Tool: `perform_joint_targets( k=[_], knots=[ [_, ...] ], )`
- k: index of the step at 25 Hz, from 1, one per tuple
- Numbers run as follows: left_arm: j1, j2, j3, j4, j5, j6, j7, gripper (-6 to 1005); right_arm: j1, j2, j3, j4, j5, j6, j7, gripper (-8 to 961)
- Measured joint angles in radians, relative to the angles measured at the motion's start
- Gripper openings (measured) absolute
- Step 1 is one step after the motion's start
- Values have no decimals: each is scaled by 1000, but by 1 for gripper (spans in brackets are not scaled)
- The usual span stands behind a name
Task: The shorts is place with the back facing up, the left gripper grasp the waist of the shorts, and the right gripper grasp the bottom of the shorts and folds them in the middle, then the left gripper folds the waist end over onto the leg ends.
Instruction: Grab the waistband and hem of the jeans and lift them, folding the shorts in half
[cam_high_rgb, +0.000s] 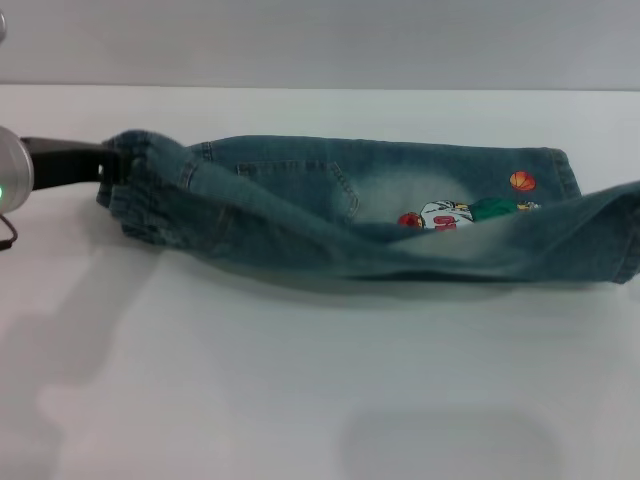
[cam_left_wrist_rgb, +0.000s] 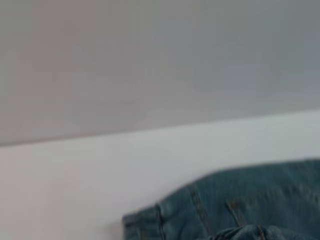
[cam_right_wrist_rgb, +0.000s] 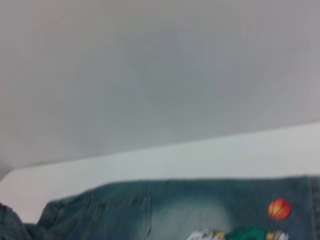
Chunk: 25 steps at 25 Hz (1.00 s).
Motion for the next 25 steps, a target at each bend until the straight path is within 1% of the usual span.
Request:
perform_joint_targets(
  k=[7, 13, 17, 25],
  knots=[
    [-12, 0, -1, 53, -24, 112, -1, 91, 7, 0, 43, -66, 79, -67, -91, 2],
    [-25, 0, 9, 133, -73, 247, 2, 92, 20, -1, 46, -200, 170, -137, -217, 10],
    [-36, 0, 24, 162, -76, 293, 2, 92, 44, -3, 51, -291, 201, -177, -296, 15],
    [-55, -1, 37, 204, -76, 355, 0, 92, 105, -5, 129, -473, 254, -201, -433, 25]
  ],
)
